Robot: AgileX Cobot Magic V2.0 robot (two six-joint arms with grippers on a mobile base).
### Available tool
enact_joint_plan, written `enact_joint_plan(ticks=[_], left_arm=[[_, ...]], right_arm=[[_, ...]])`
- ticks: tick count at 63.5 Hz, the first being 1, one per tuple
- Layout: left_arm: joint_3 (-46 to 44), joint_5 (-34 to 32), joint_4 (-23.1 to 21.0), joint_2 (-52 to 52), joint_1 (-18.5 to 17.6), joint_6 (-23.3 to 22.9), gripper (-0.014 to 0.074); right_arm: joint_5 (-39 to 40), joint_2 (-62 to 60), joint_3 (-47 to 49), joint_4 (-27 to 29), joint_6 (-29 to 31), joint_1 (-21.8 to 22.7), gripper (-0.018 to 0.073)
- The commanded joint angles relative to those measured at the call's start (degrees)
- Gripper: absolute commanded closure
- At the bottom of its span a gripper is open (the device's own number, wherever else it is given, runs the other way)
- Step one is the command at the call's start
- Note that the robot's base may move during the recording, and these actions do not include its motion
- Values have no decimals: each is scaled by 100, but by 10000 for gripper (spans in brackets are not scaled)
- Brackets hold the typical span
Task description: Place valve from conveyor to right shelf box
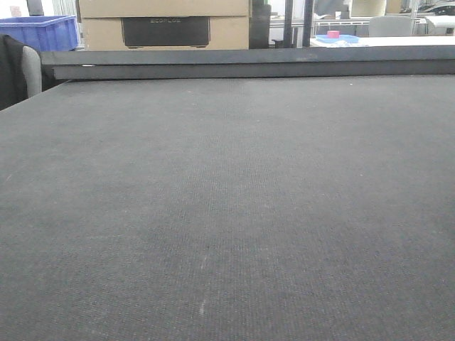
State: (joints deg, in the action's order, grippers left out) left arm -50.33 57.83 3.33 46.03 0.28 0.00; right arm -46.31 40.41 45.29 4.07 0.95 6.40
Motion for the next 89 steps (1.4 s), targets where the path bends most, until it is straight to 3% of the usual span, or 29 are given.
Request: enact_joint_plan(ticks=[1, 8, 21, 44, 48, 53, 62, 68, 89], left_arm=[[-635, 809, -51, 857, 8, -66, 707], [-1248, 1153, -51, 1627, 8, -66, 707], [-1877, 1177, -51, 2653, 8, -66, 707], [-1952, 1177, -51, 3226, 8, -66, 707], [-1952, 1155, -51, 3224, 8, -66, 707], [-1952, 1145, -51, 3224, 8, -66, 707], [-1952, 1145, -51, 3224, 8, -66, 707], [-1952, 1145, -51, 3224, 8, -66, 707], [-1952, 1145, -51, 3224, 8, -66, 707]], right_arm=[[-676, 629, 477, -23, -1, 24, 727], [-1254, 1272, 953, -23, -1, 24, 727], [-1973, 2085, 1311, -23, -1, 24, 727], [-2365, 2959, 1625, -160, -1, 24, 721], [-2365, 3032, 1664, -171, -1, 24, 680], [-2365, 3092, 1692, -171, -1, 24, 554], [-2365, 3216, 1692, -171, 213, 24, 179], [-2365, 3398, 1680, -171, 224, 24, 7], [-1520, 4040, 1167, -171, 224, 24, 1]])
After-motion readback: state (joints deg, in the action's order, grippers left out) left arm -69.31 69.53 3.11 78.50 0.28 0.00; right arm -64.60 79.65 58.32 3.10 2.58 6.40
